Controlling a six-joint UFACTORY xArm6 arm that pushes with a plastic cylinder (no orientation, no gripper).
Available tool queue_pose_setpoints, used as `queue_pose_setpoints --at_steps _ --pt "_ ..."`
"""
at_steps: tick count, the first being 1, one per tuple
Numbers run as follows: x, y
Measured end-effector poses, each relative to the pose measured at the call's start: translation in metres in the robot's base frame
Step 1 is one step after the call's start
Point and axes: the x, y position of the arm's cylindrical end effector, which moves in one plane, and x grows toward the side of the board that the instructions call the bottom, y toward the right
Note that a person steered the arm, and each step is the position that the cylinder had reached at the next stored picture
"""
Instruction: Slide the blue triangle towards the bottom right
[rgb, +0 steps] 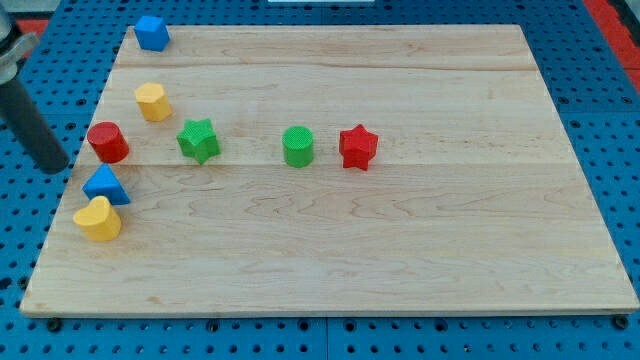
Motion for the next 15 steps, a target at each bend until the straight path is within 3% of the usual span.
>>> queue_pose_setpoints --at_steps 1,2,3,4,5,7,9,11,14,15 --pt "0.017 0.045" --pt "0.017 0.170" --pt "0.029 0.226" --pt "0.029 0.154" --pt "0.029 0.133" --pt "0.062 0.280" --pt "0.077 0.374" --pt "0.125 0.401" --pt "0.118 0.417" --pt "0.118 0.396"
